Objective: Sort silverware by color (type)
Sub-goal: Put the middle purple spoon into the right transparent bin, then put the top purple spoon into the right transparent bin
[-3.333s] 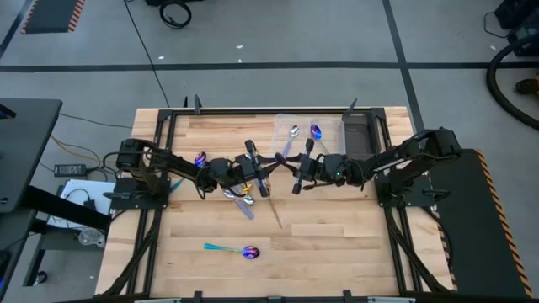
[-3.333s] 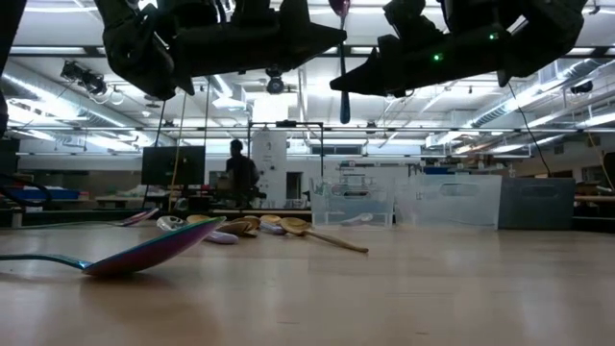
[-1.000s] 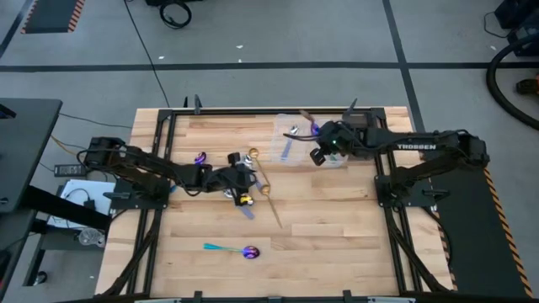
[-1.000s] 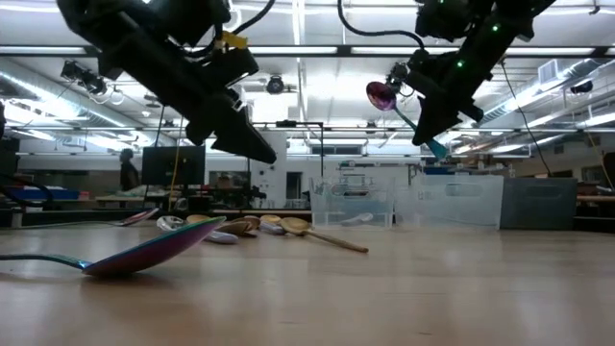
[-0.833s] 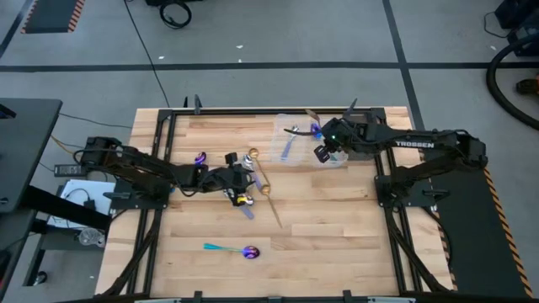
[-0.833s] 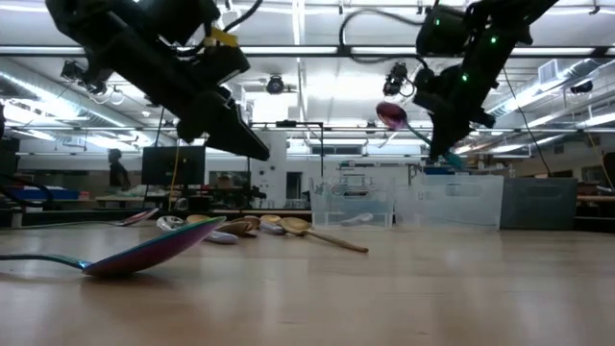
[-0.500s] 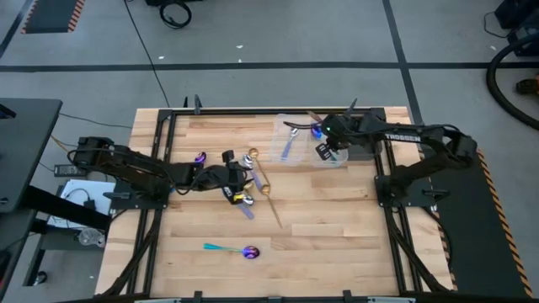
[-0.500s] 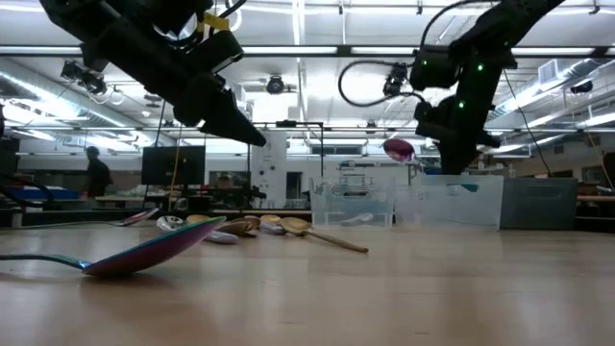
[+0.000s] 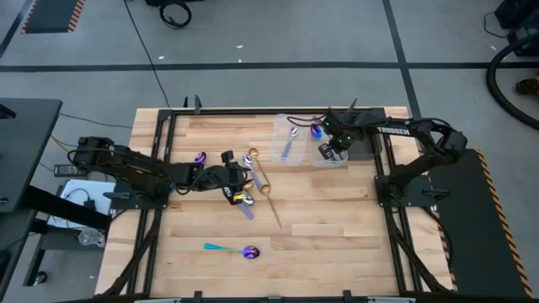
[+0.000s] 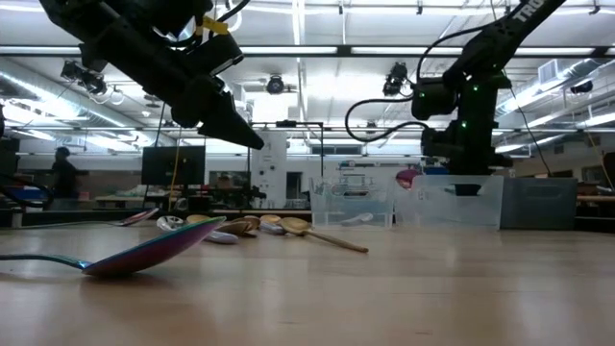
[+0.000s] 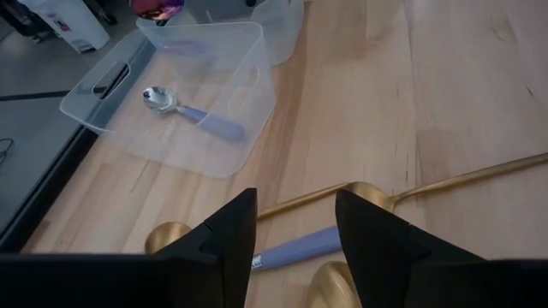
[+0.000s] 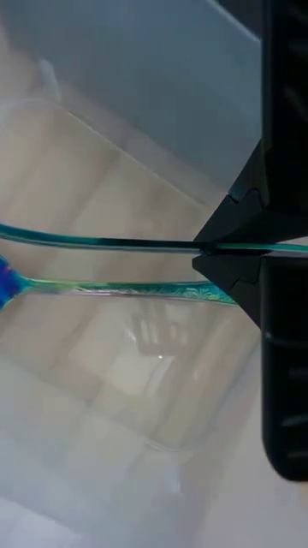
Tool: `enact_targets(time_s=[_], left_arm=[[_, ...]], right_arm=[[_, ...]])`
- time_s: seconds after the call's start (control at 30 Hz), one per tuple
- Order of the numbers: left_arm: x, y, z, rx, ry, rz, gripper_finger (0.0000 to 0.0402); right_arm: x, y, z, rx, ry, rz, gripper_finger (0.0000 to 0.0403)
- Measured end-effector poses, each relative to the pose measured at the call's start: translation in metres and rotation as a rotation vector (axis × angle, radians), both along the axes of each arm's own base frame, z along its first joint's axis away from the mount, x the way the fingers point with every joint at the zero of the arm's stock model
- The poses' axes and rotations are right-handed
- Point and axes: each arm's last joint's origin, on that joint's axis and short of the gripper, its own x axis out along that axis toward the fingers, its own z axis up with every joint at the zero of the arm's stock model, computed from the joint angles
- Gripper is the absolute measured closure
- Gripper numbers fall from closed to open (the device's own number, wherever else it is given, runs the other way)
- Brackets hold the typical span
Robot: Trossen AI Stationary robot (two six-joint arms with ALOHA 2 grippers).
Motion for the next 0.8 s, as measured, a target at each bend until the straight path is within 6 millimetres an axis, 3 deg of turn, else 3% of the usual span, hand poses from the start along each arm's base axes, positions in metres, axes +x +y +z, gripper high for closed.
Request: enact_targets(time_s=[0.3, 0.43, 0.8], left_arm=[[-0.001, 0.000, -0.002, -0.004, 0.026, 0.004, 0.0235], [-0.002, 0.000, -0.002, -0.001, 0.030, 0.003, 0.0235], [-0.009, 0.012, -0.013, -0.144, 0.098, 0.156, 0.0235]], right_arm=[[-0.002, -0.003, 0.001, 0.025, -0.026, 0.048, 0.0319], [0.002, -0.007, 0.012, 0.004, -0.039, 0.080, 0.0296], [0.027, 0.000, 0.049, -0.332, -0.177, 0.253, 0.0292]])
